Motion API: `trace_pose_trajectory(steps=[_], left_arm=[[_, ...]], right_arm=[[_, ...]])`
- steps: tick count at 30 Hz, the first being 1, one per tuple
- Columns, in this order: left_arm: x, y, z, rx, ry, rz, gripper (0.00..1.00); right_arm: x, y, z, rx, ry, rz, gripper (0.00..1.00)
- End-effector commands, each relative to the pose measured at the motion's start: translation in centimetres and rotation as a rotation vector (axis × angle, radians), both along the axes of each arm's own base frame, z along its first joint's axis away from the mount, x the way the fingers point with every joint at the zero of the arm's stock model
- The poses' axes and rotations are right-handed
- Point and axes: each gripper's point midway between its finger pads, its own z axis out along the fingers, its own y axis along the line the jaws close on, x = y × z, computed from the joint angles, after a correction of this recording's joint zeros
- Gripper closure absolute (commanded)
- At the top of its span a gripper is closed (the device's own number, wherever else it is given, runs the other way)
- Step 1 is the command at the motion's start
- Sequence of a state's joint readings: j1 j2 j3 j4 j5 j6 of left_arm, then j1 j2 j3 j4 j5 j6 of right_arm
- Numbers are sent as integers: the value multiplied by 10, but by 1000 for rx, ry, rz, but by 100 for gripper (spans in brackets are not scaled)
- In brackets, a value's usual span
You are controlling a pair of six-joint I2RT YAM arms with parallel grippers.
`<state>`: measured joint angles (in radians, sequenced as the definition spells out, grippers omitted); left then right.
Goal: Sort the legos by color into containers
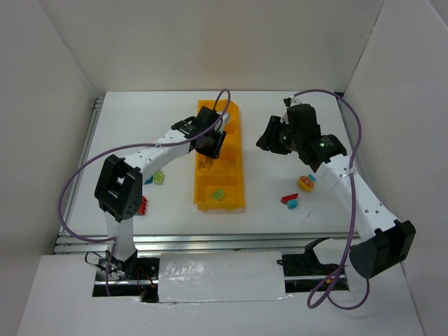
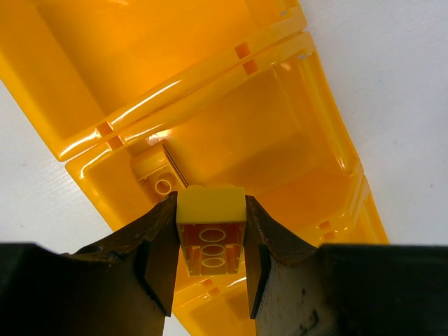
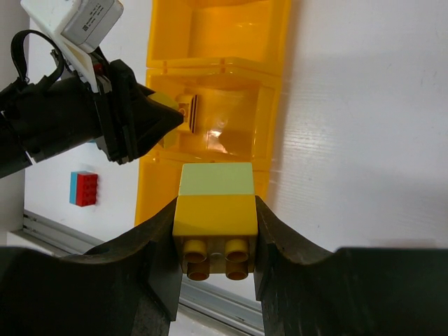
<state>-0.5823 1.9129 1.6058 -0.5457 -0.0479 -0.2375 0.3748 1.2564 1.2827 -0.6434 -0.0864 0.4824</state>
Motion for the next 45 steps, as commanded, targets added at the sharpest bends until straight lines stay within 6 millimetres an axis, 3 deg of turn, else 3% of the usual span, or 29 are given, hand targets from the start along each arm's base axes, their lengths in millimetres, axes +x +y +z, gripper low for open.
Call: trace_pose_trajectory(steps=[1, 22, 33, 35, 37, 38, 40, 42, 45], left_arm=[[6, -4, 34, -36, -86, -12, 79], [12, -8, 43, -47, -111, -12, 77], [13, -5, 41, -33, -114, -4, 74], [14, -6, 41, -32, -114, -5, 67], [14, -6, 41, -32, -114, -5, 50], [15, -5, 41, -31, -113, 2, 35], [16, -4, 41, -27, -118, 16, 25], [17, -5, 43, -30, -120, 15, 2], [20, -8, 51, -45, -131, 17, 0]], right_arm=[[1, 0, 15, 24, -59, 1, 100], [1, -2, 23, 24, -82, -4, 100], [0, -1, 18, 27, -71, 2, 100], [-1, 0, 19, 27, -73, 6, 100], [-2, -1, 18, 23, -69, 5, 100], [-2, -2, 19, 23, -76, 0, 100], [-2, -3, 18, 23, -75, 0, 100], [-3, -2, 18, 22, -72, 5, 100], [-3, 1, 20, 25, -73, 20, 100]])
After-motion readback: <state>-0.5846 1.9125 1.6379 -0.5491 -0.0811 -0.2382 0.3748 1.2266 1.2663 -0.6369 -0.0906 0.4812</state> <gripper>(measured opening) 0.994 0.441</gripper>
